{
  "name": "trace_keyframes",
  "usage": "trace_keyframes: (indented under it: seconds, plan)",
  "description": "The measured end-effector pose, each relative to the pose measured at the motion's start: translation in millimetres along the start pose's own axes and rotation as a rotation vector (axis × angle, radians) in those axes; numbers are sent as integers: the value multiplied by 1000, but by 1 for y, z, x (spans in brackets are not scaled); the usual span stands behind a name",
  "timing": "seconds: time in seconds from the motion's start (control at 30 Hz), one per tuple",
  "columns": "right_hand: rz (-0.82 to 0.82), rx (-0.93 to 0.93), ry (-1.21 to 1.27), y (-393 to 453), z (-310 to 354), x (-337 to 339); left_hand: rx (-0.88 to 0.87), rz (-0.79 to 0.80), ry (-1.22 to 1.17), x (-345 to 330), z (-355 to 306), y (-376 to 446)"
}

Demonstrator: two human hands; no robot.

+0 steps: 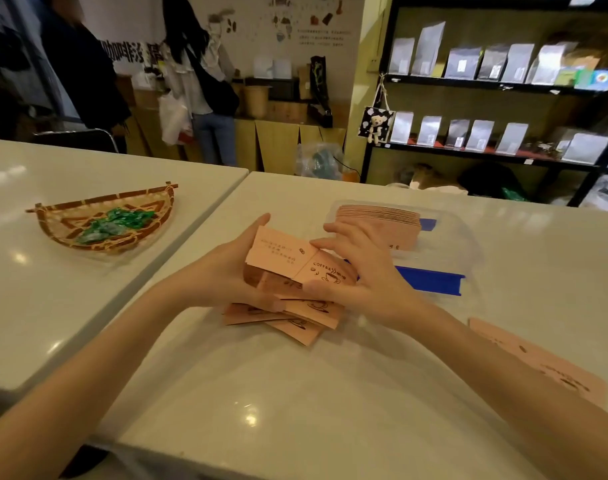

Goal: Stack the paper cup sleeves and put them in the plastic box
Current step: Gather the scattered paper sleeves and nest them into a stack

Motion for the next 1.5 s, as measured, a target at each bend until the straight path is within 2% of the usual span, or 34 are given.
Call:
trace_keyframes:
  seconds: [0.13,0.3,0.4,0.63,0.77,0.93,1.13,1.3,1.5]
  plan:
    - [88,21,-97,0,-2,-14,56,-44,31,9,6,-2]
    - [136,60,-217,-5,-4,-18,-52,24,207,-3,-15,-5]
    - [88,53,-208,-14,-7,-2,-181,4,222,-13,-43,-4]
    - [-114,27,-142,-56,-16,68,-459,14,78,-42,-122,-5]
    - [-176,-151,-120,-96,-40,105,-567,78,33,-77,-158,0]
    - [-207,-328,-168,-154,-80,128,-591,220,102,-140,-188,11]
    - [-44,-486,-293,-210,-115,118,-559,309,165,-193,-191,27]
    - [2,-484,-404,-224,-130,113,-523,318,182,-204,-184,38]
    - [-63,-455,-376,-221,-128,116,-525,289,176,-201,-183,40]
Point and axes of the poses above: each hand's wrist, its own y-axis towards the middle knuckle, its own x-axis out of the back of the hand, z = x × y, the point moved 8 cm from there along y, towards the middle knuckle, and after that the axes turned 5 degrees about x, right-handed, at the moved point
